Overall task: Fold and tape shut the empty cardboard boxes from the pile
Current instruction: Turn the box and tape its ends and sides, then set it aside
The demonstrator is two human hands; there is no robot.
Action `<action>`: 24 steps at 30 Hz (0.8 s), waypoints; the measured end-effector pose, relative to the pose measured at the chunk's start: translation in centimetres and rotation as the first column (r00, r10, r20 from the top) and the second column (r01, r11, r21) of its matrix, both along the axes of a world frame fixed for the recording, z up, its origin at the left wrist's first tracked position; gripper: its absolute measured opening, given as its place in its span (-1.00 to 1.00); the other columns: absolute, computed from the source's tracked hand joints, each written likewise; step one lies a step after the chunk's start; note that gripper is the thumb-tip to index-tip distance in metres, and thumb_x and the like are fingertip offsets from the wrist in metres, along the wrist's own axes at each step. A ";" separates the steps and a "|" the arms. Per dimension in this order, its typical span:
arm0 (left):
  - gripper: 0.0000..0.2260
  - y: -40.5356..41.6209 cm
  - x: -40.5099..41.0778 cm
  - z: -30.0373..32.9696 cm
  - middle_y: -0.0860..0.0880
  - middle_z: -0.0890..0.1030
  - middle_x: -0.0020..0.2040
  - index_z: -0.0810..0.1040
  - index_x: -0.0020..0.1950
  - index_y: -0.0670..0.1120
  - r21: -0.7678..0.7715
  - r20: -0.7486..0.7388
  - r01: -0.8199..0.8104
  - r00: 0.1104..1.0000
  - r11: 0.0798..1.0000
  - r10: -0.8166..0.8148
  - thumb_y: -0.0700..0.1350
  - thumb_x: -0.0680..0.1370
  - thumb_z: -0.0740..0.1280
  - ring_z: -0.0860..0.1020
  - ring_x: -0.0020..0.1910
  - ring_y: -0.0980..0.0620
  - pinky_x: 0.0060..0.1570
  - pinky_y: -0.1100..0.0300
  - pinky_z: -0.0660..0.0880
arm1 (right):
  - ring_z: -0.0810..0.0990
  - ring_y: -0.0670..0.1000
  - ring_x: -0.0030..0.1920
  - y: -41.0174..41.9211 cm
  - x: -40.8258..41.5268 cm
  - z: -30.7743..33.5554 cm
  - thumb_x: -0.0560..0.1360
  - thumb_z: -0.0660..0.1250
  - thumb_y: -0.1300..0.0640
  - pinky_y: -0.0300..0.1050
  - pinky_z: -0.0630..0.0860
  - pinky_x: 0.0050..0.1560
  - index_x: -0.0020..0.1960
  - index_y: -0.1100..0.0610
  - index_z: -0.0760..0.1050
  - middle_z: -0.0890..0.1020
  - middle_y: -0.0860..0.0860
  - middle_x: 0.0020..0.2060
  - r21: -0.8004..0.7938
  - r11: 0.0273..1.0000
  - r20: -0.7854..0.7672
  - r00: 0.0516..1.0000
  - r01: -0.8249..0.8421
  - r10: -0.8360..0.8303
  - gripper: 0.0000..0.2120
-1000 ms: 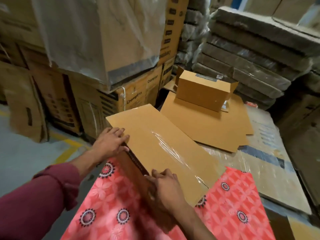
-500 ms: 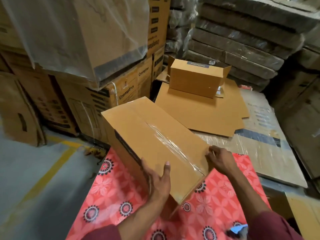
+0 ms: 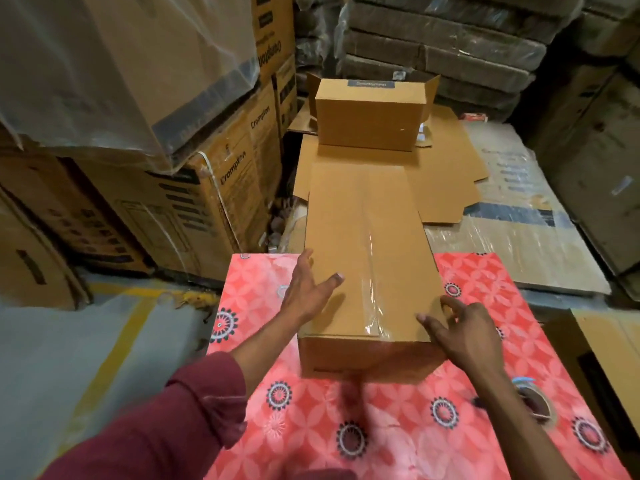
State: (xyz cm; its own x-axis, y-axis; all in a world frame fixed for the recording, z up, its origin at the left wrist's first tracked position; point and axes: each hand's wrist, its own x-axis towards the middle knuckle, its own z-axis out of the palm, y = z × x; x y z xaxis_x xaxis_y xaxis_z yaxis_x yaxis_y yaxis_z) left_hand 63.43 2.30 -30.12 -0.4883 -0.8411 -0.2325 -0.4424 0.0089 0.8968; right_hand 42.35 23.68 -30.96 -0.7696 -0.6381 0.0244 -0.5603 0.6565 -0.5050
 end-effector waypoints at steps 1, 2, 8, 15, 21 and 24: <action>-0.16 0.8 0.2 -0.2 -0.04 0.20 0.65 0.06 0.67 0.04 -0.044 0.053 0.000 0.999 0.999 0.002 0.19 0.55 0.46 0.23 0.61 0.00 0.51 0.06 0.24 | 0.66 0.20 -0.09 0.2 0.0 0.2 0.36 0.56 -0.27 -0.04 0.48 -0.17 0.30 0.07 0.63 0.60 0.18 -0.11 -0.003 1.000 0.020 1.000 0.014 -0.014 -0.37; -0.18 1.7 0.4 -0.5 -0.04 0.18 0.65 0.06 0.67 0.04 -0.094 0.090 -0.012 0.996 0.996 0.020 0.19 0.56 0.44 0.23 0.60 -0.03 0.50 0.05 0.25 | 0.66 0.19 -0.09 0.4 0.0 0.6 0.36 0.57 -0.24 -0.05 0.47 -0.17 0.31 0.07 0.64 0.61 0.18 -0.11 0.002 1.000 0.035 0.999 0.018 -0.018 -0.38; -0.17 4.8 2.2 -0.2 -0.24 0.03 0.65 0.01 0.67 0.04 -0.181 0.247 0.015 0.969 0.983 0.030 0.27 0.55 0.38 0.06 0.65 -0.22 0.54 -0.19 0.16 | 0.64 0.19 0.02 1.3 2.4 2.3 0.41 0.57 -0.17 -0.03 0.47 -0.06 0.35 0.03 0.62 0.58 0.15 0.01 0.028 1.000 0.067 0.998 0.012 -0.014 -0.43; -0.45 7.3 0.1 1.5 -0.09 0.24 0.64 0.45 0.46 0.19 -0.487 0.298 0.285 0.943 0.825 -0.149 0.33 0.51 0.27 0.01 0.66 -0.13 0.58 -0.21 -0.03 | 0.69 -0.10 -0.03 6.5 0.7 1.5 0.60 0.38 -0.12 -0.07 0.65 -0.18 0.41 -0.05 0.54 0.68 -0.09 0.09 -0.133 0.989 0.259 0.965 0.059 -0.023 -0.59; -0.65 10.6 -6.3 1.6 0.07 0.67 0.19 0.65 0.17 0.10 -0.626 0.209 0.309 0.951 0.716 -0.228 0.22 0.51 0.28 0.55 0.29 -0.06 0.33 -0.18 0.42 | 0.68 -0.20 -0.15 12.6 -6.2 -2.8 0.56 0.49 0.07 -0.45 0.49 -0.24 0.29 0.05 0.64 0.71 -0.09 -0.04 0.021 0.998 0.304 0.951 -0.065 0.055 -0.69; -0.68 13.7 -9.9 1.7 -0.01 0.69 0.16 0.68 0.16 0.00 -0.644 0.144 0.287 0.956 0.709 -0.257 0.13 0.53 0.33 0.59 0.20 -0.06 0.26 -0.07 0.50 | 0.71 -0.07 -0.06 14.9 -10.3 -5.8 0.51 0.50 0.16 -0.29 0.52 -0.14 0.28 0.05 0.64 0.75 -0.01 0.07 0.111 0.985 0.320 0.943 -0.131 0.089 -0.66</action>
State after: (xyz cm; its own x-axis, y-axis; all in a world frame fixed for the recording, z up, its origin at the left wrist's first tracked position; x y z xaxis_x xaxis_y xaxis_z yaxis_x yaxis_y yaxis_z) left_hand 53.49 15.97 -28.46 -0.7232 -0.6235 0.2972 -0.3631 0.7093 0.6042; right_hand 32.05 38.55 -36.72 -0.6499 -0.7008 -0.2941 -0.4603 0.6709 -0.5814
